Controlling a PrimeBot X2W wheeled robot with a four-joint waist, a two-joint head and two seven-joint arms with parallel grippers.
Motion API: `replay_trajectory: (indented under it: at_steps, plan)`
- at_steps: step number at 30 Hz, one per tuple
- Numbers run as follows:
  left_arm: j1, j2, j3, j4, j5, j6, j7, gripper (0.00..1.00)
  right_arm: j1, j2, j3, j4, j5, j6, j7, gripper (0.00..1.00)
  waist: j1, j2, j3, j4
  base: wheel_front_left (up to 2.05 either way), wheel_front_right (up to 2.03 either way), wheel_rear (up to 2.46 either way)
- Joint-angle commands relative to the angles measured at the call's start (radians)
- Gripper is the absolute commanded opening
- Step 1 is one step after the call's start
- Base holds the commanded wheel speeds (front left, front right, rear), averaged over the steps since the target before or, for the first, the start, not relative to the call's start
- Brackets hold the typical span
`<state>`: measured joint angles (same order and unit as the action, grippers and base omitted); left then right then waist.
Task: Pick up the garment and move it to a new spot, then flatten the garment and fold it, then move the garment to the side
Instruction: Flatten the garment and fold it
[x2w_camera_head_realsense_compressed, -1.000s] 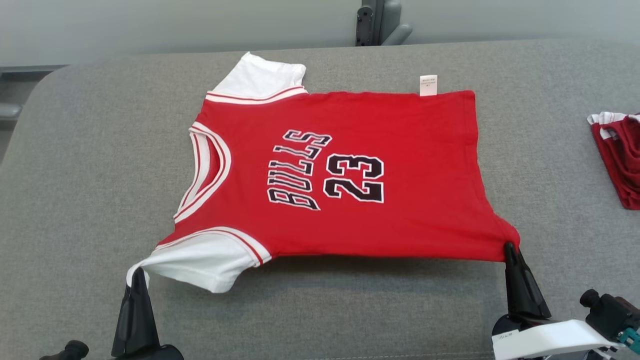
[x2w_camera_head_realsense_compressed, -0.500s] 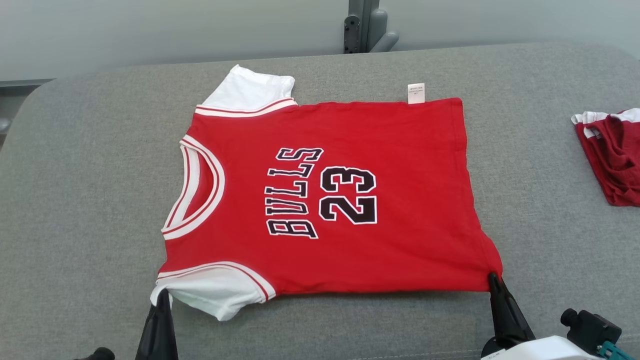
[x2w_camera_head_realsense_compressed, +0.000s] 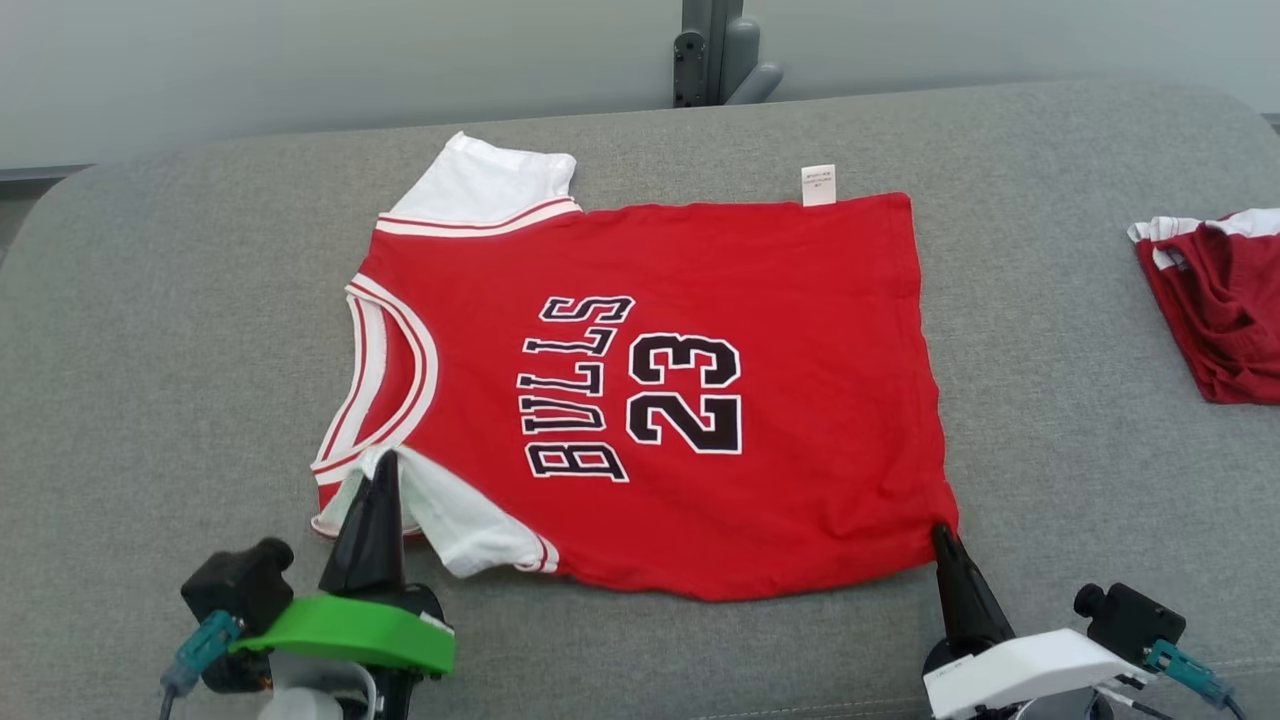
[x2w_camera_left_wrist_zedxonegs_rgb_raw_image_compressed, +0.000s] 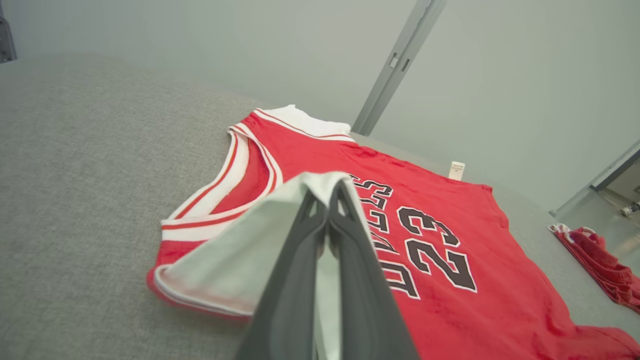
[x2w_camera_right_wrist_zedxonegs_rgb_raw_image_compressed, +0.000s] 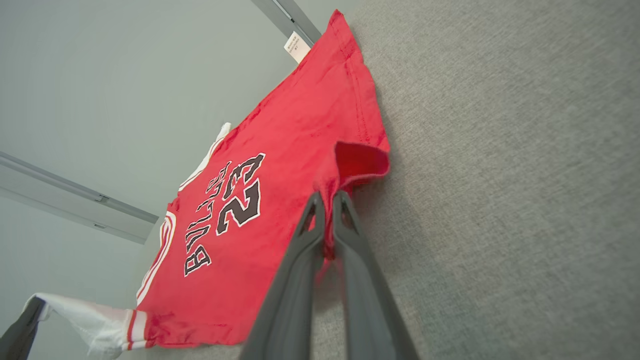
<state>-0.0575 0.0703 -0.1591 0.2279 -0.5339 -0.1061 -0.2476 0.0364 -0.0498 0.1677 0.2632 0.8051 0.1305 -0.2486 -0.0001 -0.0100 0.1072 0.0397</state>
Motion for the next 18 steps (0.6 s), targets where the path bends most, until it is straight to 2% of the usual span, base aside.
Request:
replay_trajectory:
  at_steps: [1, 9, 18]
  plan:
    - [-0.048, -0.002, 0.002, 0.026, 0.008, -0.006, -0.007, 0.0, -0.028, -0.002, 0.008, 0.011, 0.023, 0.0, -0.008, 0.0, 0.0001, 0.01, 0.011, -0.008, 0.0, 0.0, 0.0]
    - [-0.226, -0.009, 0.024, 0.162, 0.014, -0.012, -0.017, 0.0, -0.133, -0.002, -0.002, 0.064, 0.115, 0.0, -0.016, 0.0, 0.0001, 0.01, 0.057, -0.022, 0.0, 0.0, 0.0]
    - [-0.342, -0.018, 0.126, 0.221, 0.051, -0.016, -0.017, 0.0, -0.268, -0.002, -0.024, 0.125, 0.211, 0.0, -0.018, 0.0, 0.0001, 0.01, 0.131, -0.048, 0.0, 0.0, 0.0]
